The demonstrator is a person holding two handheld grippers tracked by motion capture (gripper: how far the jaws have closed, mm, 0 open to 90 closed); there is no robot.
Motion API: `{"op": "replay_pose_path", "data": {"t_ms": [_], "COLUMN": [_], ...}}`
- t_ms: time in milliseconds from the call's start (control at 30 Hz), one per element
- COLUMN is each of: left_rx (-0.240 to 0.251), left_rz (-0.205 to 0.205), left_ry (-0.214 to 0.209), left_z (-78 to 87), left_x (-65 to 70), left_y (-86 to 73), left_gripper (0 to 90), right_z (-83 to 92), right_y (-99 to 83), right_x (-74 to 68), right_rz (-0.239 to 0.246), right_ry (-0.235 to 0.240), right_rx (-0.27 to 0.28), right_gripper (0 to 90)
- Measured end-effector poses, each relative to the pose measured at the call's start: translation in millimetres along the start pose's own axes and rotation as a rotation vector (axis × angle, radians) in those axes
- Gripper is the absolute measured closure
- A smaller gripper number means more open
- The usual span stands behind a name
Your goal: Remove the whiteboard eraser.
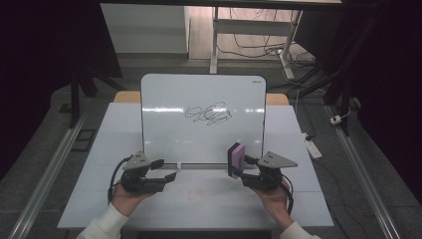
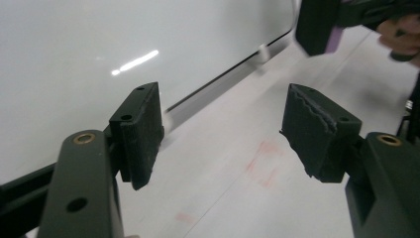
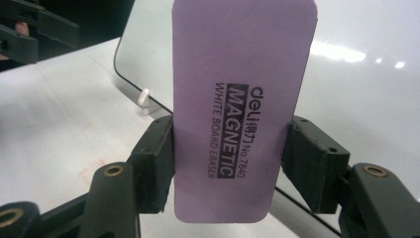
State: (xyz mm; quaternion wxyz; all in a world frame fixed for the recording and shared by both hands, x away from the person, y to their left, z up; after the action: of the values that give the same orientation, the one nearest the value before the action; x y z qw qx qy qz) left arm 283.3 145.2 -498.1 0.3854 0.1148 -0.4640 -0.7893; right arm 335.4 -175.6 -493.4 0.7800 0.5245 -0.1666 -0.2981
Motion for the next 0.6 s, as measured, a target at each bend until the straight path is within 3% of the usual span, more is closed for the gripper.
{"op": "replay_pose_path", "data": {"t_ms": [133,367,600], "left_rx": [-0.021,-0.044,-0.062], "left_rz": [0.012,0.05,0.07], "left_ry": [0.016,0.062,0.086], "left_z": [9.0,22.4,24.8], "left_x": [-11.2,-33.3,-38.6], "left_y": [-13.4,-34.8,-44.0], "left_gripper": [32.2,27.8,24.3], "right_z": [1.3,4.4,5.4], "right_y": [1.8,6.2,11.0], "right_x": [3.9,13.0,18.6], "right_rz": [0.032,0.047,0.063], "right_ry": [-0.019,-0.045,-0.077], "right_rx": [0.006,0.02,0.022], "right_gripper": [39.9,39.8,39.9]}}
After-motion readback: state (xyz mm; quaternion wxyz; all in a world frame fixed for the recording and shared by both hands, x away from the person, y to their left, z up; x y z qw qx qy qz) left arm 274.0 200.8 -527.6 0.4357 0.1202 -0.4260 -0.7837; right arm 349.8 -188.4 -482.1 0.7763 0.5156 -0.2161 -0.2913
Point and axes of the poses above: each handheld gripper's, and its own axes: z roughly backward along the jaws, y roughly out of its top, x roughly to its right, the point moved 5 cm from there along -z, roughly forward along the jaws, and after that the axes turned 1 degree about -z, right-handed, at the moved point
